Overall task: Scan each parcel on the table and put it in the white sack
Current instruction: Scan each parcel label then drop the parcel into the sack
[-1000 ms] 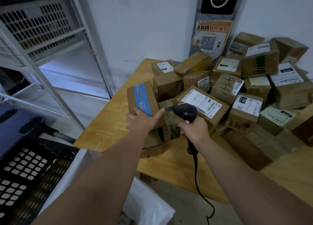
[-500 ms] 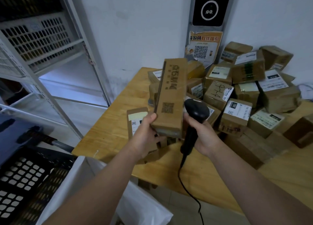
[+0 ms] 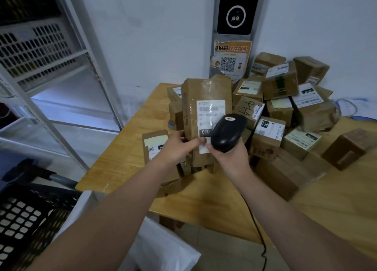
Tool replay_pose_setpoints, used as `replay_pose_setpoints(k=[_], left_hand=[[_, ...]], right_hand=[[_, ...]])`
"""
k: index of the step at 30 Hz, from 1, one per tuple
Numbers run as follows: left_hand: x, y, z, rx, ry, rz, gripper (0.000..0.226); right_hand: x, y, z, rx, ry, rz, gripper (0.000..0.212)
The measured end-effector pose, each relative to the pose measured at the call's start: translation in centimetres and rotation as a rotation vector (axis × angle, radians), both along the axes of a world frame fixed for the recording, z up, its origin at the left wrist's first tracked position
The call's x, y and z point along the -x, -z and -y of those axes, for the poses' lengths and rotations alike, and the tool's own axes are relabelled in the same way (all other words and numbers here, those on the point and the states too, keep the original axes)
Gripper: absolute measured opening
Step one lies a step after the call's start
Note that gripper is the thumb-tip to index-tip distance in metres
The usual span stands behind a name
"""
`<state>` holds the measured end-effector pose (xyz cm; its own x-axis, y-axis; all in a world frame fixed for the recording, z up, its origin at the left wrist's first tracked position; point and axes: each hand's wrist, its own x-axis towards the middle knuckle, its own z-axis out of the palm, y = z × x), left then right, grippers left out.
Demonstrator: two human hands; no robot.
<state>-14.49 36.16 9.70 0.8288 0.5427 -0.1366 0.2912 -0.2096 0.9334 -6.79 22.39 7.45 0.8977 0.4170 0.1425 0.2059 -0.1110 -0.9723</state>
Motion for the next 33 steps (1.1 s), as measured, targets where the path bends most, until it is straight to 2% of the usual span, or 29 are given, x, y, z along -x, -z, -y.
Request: replay_pose_setpoints(k=[1, 3, 6, 9, 11, 12, 16, 20, 33], left_hand=[[0.0, 0.4, -0.3, 0.039, -0.009, 0.005, 0.035], [0.5, 1.1, -1.1, 0.139, -0.054, 0.022, 0.04], [1.2, 2.1, -1.9, 0.237, -0.129, 0.07, 0.044], [0.9, 2.4, -2.3, 0.25, -0.167, 0.111, 0.047], [0.5, 2.4, -2.3, 0.224, -0.162, 0.115, 0.045], [0.2, 2.4, -2.3, 0.201, -0.155, 0.111, 0.047], [-0.6, 2.5, -2.1, 0.128, -0.142, 0.1, 0.045], [-0.9, 2.9, -2.3, 0.106, -0.154, 0.072, 0.049], [-0.8, 3.8, -2.7, 0.108, -0.191, 0.011, 0.07]], right_hand=[[0.0, -0.2, 0.3, -0.001, -0.014, 0.004, 0.06], [-0.5, -0.6, 1.1, -0.033, -0.032, -0.009, 0.062], [-1.6, -1.6, 2.1, 0.042, 0.049, 0.035, 0.056], [-1.6, -3.4, 2.6, 0.047, -0.041, -0.099, 0.036], [-0.9, -4.5, 2.6, 0.051, -0.135, -0.112, 0.011], [-0.6, -4.8, 2.5, 0.057, -0.165, -0.1, 0.01], [1.1, -5.0, 1.8, 0.108, -0.203, -0.047, 0.02], [1.3, -4.9, 2.1, 0.133, -0.161, -0.131, 0.029], [1.0, -5.2, 2.5, 0.179, -0.146, -0.17, 0.023]])
